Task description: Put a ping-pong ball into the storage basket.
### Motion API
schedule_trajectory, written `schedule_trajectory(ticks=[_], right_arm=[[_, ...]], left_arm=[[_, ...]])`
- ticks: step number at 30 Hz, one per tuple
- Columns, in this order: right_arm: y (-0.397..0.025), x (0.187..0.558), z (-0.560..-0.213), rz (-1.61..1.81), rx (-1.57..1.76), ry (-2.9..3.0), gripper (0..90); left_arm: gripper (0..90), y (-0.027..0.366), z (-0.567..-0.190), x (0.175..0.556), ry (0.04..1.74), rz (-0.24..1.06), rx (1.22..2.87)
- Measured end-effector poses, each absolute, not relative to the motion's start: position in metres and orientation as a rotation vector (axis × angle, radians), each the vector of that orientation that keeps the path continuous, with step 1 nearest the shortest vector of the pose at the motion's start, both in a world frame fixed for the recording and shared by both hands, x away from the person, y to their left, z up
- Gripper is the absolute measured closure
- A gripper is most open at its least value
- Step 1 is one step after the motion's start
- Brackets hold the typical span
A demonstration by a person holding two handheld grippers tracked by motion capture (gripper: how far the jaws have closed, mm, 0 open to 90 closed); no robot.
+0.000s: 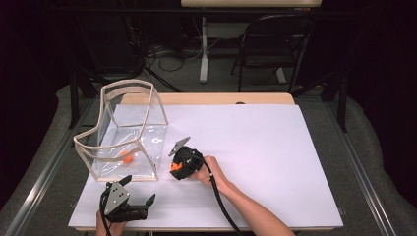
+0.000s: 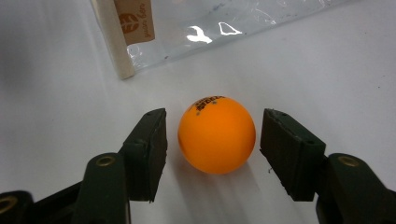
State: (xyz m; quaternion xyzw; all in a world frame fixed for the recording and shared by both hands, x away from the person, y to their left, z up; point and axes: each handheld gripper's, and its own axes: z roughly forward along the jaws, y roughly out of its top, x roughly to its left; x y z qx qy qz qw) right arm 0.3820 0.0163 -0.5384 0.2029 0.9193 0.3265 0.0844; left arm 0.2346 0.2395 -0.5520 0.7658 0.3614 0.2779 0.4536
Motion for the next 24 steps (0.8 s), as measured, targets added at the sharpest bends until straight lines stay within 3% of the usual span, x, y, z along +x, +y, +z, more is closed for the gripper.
schedule_trajectory(ticks=[11,24], right_arm=[[0.0174,0.3822,-0.5406,0.961,0.617,2.748,49.3],[0.0163,0.3819,-0.539,0.966,0.621,2.743,50.2]], left_arm=[[0.1,0.2398,-0.552,0.2345,0.892,0.685,1.891],[0.1,0.2401,-0.5519,0.2345,0.891,0.686,1.89]])
